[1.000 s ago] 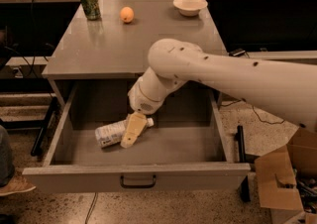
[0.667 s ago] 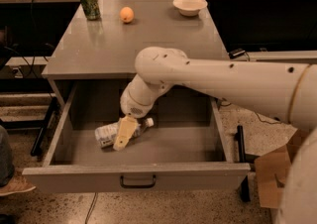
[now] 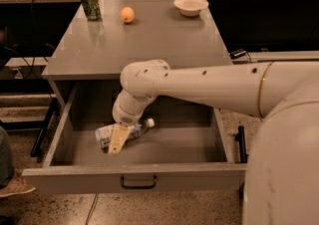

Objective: Pick blue plastic bottle from top drawer and place on counter

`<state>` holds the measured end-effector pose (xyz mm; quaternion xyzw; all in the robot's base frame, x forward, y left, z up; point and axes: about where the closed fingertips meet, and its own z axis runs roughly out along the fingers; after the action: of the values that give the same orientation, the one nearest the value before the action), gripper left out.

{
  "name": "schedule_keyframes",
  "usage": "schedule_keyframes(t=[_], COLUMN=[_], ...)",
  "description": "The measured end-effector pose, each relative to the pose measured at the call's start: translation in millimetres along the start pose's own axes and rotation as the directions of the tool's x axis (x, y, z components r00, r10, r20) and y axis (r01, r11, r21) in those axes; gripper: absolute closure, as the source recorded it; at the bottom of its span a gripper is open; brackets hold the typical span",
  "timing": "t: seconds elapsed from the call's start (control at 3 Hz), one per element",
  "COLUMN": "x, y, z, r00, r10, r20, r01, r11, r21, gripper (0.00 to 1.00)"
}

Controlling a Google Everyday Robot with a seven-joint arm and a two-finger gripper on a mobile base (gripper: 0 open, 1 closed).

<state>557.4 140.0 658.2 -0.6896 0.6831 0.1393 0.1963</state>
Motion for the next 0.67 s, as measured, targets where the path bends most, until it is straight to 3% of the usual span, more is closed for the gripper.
schedule_keyframes(t=[0.67], x=[15], y=[3], z=[31], r00=[1.000], r10=[0.014], r20=[-0.001], r01=[-0.014], r11=[0.9998], r21=[-0.014], gripper=[0.42])
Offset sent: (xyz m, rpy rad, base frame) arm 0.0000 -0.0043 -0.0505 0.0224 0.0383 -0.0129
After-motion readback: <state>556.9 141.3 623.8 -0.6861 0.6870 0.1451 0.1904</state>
